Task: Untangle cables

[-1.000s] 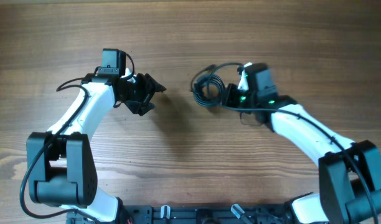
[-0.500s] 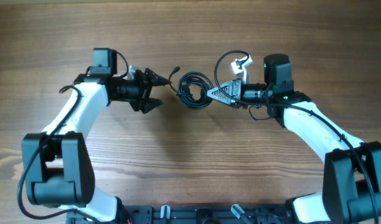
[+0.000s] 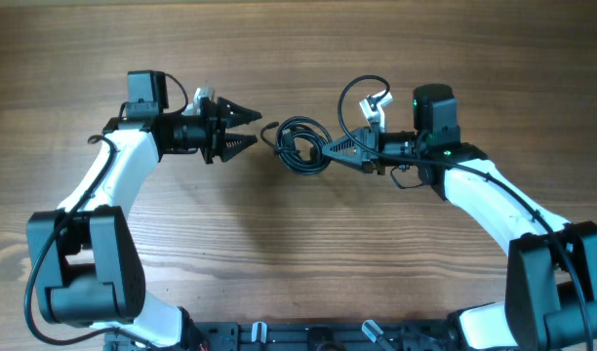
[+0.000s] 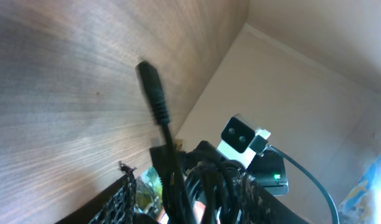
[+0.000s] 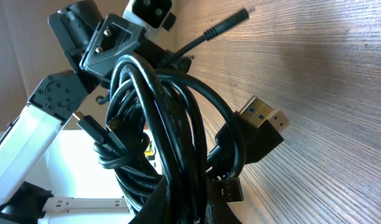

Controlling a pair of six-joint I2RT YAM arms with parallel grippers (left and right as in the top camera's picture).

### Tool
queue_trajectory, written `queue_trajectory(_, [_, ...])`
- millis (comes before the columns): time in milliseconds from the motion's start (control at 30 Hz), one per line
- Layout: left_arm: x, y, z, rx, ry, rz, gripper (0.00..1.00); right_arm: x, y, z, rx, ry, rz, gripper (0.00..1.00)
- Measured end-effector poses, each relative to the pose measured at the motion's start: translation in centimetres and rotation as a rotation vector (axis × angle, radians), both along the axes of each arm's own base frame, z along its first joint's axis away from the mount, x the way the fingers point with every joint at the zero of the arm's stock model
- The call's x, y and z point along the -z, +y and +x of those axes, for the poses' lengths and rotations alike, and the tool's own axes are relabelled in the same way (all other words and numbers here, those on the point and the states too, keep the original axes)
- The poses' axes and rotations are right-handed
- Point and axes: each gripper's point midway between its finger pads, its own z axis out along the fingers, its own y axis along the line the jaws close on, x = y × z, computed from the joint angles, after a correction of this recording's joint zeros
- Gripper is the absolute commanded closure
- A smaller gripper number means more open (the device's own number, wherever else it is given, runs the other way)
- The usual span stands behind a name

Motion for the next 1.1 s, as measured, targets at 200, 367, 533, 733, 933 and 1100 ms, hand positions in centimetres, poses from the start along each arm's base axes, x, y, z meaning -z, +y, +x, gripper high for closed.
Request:
queue_trajectory(200, [-0.5,0.1,0.9,-0.009,-0.053,-0.001,0.50,-0.1,0.0,-0.1,-0.005,0.002,0.004,0.96])
queue_trajectory(367, [-0.2,0.0,0.4,-0.016,0.010,-0.008,0.50,-0.1,0.0,-0.1,-0.005,0.001,0.005,0.96])
queue_trajectory(533, [0.2,0.0,-0.4,-0.017,0.076,-0.011,0.50,-0.1,0.0,-0.1,-0.005,0.002,0.005,0.96])
queue_trajectory(733, [0.3,-0.5,-0.7,-0.004,0.084,-0.011,0.50,-0.1,0.0,-0.1,-0.006,0.002,0.005,0.96])
queue_trajectory(933, [0.3,-1.8,-1.3,0.031,0.088,-0.009,0.65,-0.1,0.0,-0.1,-0.007,0.002,0.006,0.96])
queue_trajectory(1100, [0.7,-2.3,-1.5,0.037,0.092,0.014,0.76,-0.2,0.1,-0.1,-0.007,-0.005,0.008,0.96])
